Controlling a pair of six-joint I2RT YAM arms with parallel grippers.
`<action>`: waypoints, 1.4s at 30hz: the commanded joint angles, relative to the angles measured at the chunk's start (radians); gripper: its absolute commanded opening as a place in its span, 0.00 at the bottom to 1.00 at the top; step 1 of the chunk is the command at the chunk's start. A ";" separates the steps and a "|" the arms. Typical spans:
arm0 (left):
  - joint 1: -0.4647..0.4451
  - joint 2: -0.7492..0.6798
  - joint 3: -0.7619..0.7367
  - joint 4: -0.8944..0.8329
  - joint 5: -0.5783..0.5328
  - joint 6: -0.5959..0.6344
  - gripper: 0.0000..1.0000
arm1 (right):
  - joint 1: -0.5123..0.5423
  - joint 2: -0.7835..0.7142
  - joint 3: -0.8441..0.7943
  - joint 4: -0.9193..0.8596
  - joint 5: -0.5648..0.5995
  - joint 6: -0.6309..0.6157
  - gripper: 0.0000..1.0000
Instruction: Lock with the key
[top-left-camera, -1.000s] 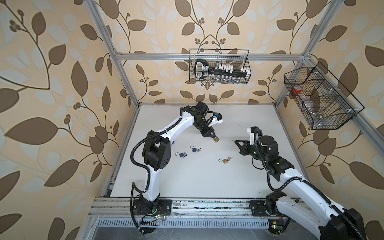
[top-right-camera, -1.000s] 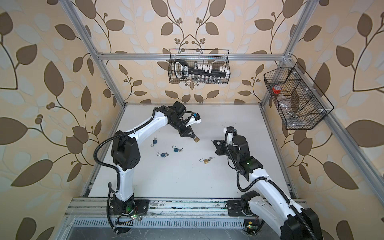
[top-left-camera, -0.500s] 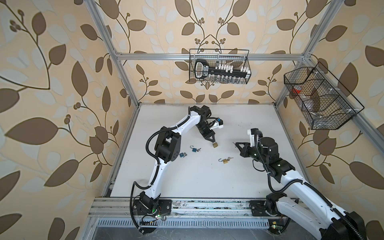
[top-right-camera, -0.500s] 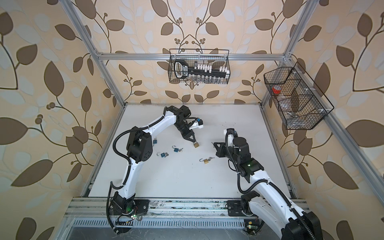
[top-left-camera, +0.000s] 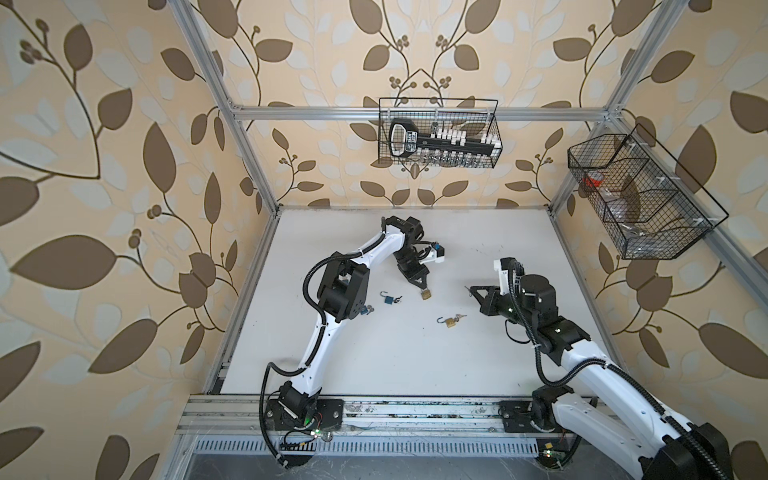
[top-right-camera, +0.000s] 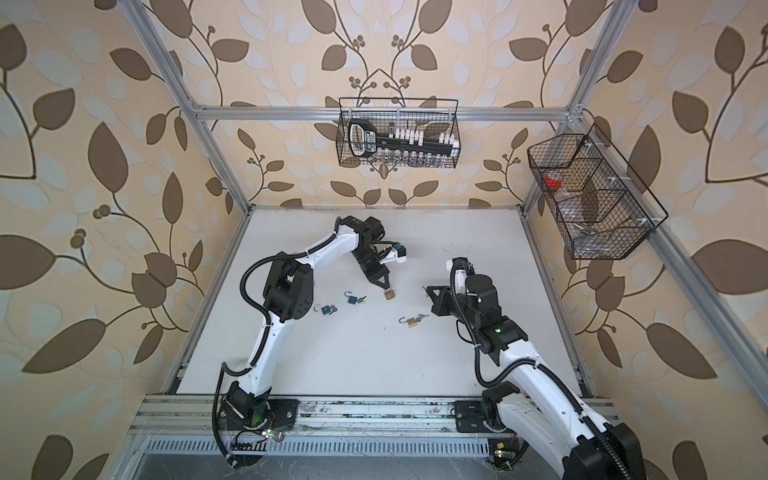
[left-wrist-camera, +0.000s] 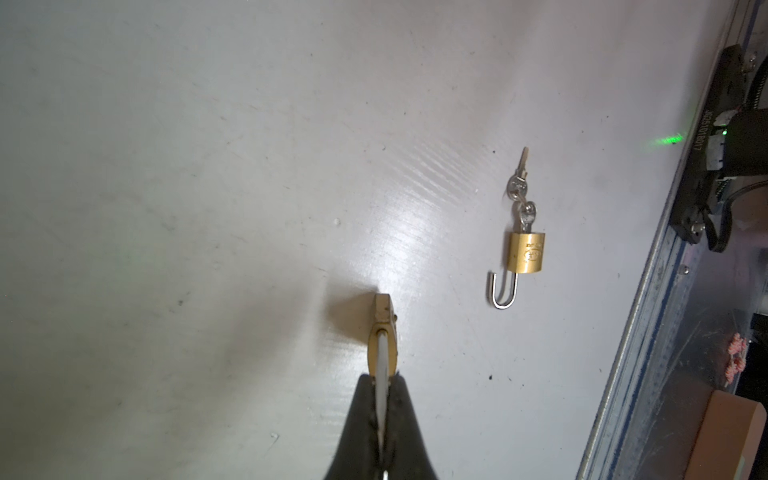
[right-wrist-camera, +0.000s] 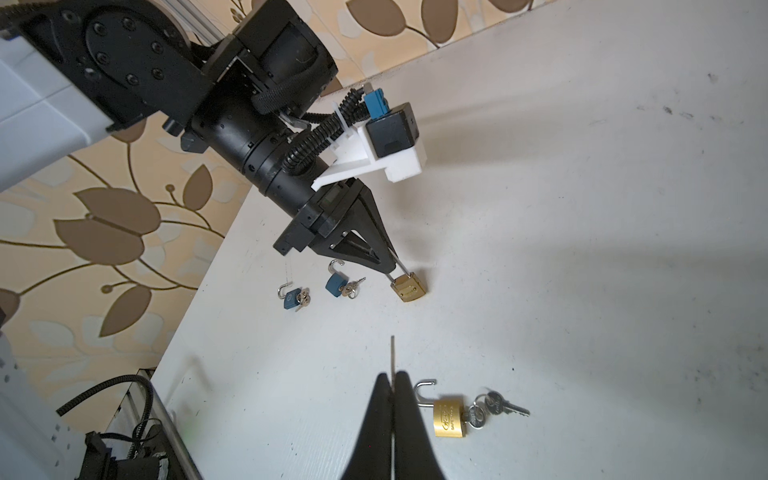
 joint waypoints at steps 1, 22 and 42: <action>0.010 0.007 0.034 -0.032 -0.008 0.012 0.00 | -0.003 -0.003 -0.022 -0.009 -0.028 0.004 0.00; 0.014 0.112 0.159 0.029 -0.038 -0.051 0.35 | -0.003 -0.077 -0.066 -0.047 0.085 0.041 0.00; 0.048 -0.193 -0.008 0.370 -0.020 -0.374 0.86 | -0.006 -0.087 -0.149 0.158 0.091 0.008 0.00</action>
